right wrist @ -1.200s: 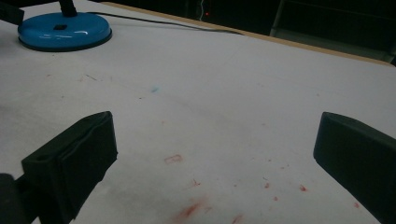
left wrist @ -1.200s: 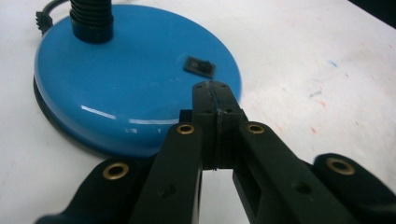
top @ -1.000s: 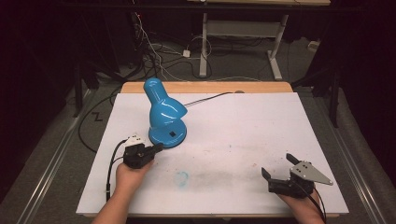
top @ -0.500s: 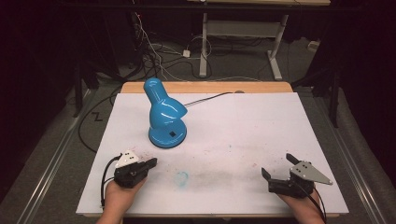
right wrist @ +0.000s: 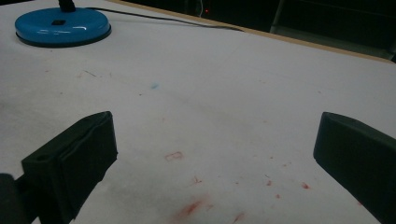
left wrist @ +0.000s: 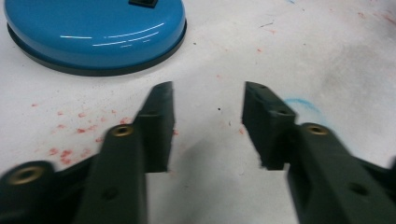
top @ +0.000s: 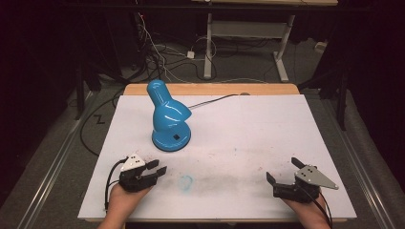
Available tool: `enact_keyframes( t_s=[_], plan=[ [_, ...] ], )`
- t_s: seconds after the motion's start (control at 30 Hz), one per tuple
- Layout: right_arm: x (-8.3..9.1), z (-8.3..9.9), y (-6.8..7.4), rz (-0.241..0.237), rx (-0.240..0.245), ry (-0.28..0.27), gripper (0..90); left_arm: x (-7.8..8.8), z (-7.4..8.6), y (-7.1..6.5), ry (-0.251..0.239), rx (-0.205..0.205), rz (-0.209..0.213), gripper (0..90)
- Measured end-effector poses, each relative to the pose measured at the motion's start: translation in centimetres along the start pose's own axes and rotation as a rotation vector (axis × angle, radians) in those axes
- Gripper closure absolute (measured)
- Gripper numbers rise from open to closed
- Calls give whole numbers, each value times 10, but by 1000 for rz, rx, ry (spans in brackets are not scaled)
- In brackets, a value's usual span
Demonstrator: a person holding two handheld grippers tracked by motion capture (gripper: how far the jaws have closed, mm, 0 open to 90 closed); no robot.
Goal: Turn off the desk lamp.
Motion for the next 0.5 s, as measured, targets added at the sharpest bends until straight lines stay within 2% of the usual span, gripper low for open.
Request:
enact_keyframes(
  t_s=[0.07, 0.23, 0.33, 0.5],
  plan=[
    [0, 0, 0, -1, -3, 0, 5, -1, 1, 0, 12, -3, 11, 410],
    [0, 1, -1, 0, -9, 2, 5, -1, 2, 1, 21, -15, -20, 164],
    [1, 0, -1, 0, -9, -2, 5, -1, 1, 1, 17, -23, -24, 19],
    [3, -2, -1, 0, -10, -10, 5, 11, -10, -3, -88, -41, -24, 0]
  ],
)
Point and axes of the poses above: each handheld gripper's, and its own axes: x roughly backward along the jaws, z roughly out of its underside, y roughly to its left, the point moved 7 cm from there along -x, roughly forward along the jaws, and after that the axes turned 7 degrees about -x, right-handed, at the moved point
